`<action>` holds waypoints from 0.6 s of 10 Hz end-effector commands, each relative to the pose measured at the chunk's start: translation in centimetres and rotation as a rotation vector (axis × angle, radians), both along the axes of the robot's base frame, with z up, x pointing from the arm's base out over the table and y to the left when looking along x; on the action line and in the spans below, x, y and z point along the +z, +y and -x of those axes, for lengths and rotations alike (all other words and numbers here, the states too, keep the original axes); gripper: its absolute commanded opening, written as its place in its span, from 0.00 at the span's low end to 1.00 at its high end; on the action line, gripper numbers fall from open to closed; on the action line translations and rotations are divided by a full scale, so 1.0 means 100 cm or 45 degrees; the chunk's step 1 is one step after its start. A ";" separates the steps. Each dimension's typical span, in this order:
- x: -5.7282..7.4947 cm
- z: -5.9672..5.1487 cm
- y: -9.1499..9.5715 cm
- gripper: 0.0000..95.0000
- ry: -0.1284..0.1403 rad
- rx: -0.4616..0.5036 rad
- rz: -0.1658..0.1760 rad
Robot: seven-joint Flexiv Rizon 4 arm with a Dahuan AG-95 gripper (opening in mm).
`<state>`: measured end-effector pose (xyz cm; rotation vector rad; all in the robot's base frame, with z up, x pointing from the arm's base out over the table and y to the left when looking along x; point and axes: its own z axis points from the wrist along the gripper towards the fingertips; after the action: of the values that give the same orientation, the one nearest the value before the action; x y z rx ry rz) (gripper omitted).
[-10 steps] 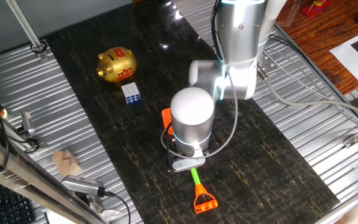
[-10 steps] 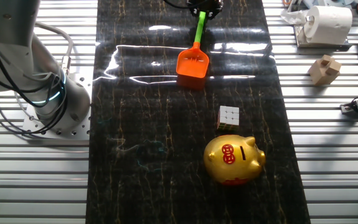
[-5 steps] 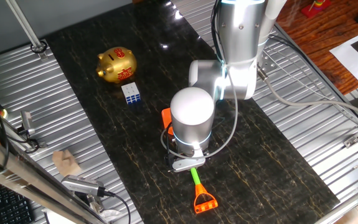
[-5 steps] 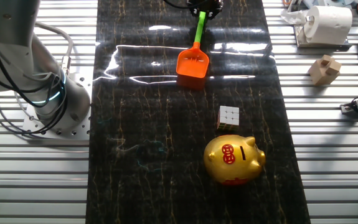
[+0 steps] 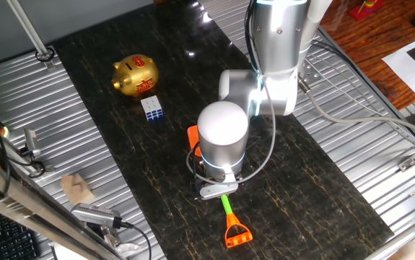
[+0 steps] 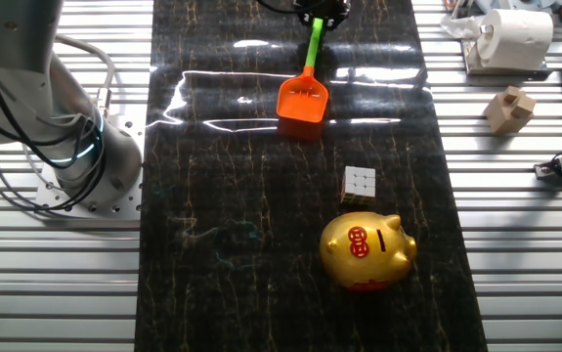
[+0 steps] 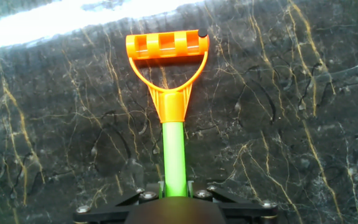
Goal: Use a shovel to scoop up an object
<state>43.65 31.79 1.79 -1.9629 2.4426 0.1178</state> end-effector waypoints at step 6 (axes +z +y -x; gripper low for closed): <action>0.044 0.000 -0.018 0.00 0.004 0.005 -0.039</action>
<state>44.36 30.16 5.71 -1.9523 2.4156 0.1502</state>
